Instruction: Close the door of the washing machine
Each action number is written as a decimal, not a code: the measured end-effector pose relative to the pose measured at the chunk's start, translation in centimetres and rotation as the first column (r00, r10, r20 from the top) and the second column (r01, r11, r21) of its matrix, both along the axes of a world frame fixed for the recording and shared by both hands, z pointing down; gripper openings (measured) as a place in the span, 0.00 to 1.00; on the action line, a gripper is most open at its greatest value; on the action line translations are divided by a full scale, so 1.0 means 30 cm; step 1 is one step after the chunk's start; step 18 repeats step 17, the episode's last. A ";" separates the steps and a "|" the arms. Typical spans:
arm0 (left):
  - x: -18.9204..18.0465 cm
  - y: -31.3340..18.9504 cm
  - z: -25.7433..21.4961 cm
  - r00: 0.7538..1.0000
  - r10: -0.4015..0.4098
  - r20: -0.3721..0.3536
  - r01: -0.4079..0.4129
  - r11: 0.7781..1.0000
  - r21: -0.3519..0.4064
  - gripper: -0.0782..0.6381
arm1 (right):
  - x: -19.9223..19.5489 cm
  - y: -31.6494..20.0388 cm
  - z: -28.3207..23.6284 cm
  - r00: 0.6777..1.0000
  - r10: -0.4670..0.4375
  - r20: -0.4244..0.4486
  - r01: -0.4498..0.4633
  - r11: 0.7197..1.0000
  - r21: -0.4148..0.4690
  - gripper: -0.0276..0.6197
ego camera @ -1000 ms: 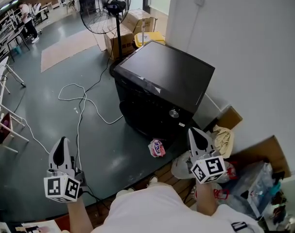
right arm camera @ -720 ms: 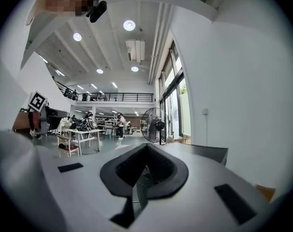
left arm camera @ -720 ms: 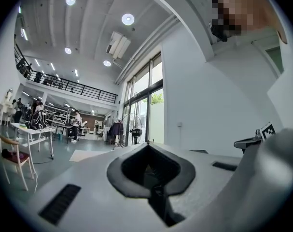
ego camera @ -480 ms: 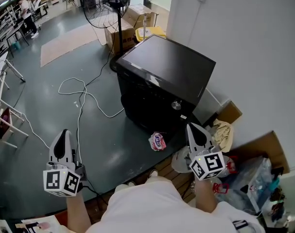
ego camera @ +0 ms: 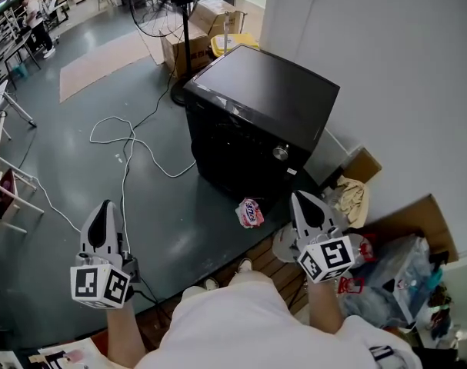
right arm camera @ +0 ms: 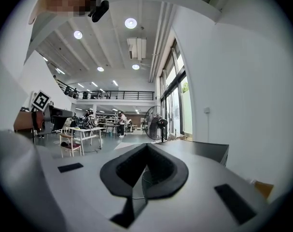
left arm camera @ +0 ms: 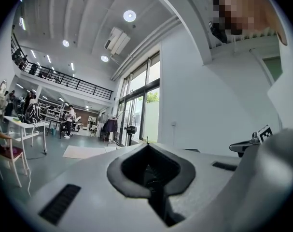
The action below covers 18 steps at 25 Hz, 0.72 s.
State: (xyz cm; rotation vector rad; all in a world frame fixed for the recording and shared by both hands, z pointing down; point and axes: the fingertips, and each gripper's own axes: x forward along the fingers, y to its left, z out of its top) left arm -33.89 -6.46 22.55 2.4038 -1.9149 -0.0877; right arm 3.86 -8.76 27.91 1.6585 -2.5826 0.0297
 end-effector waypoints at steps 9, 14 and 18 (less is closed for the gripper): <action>-0.004 0.016 0.046 0.998 0.035 -0.048 -0.035 0.999 -0.004 0.11 | -0.040 0.053 -0.007 0.999 0.002 -0.034 -0.002 1.000 0.003 0.03; 0.019 0.016 0.075 0.996 0.053 -0.066 -0.054 0.999 -0.010 0.11 | -0.009 0.057 -0.009 0.999 0.031 -0.043 -0.030 1.000 0.008 0.03; 0.027 0.015 0.089 0.996 0.050 -0.075 -0.051 0.999 -0.015 0.11 | 0.005 0.055 0.001 0.998 0.042 -0.039 -0.042 0.999 0.000 0.03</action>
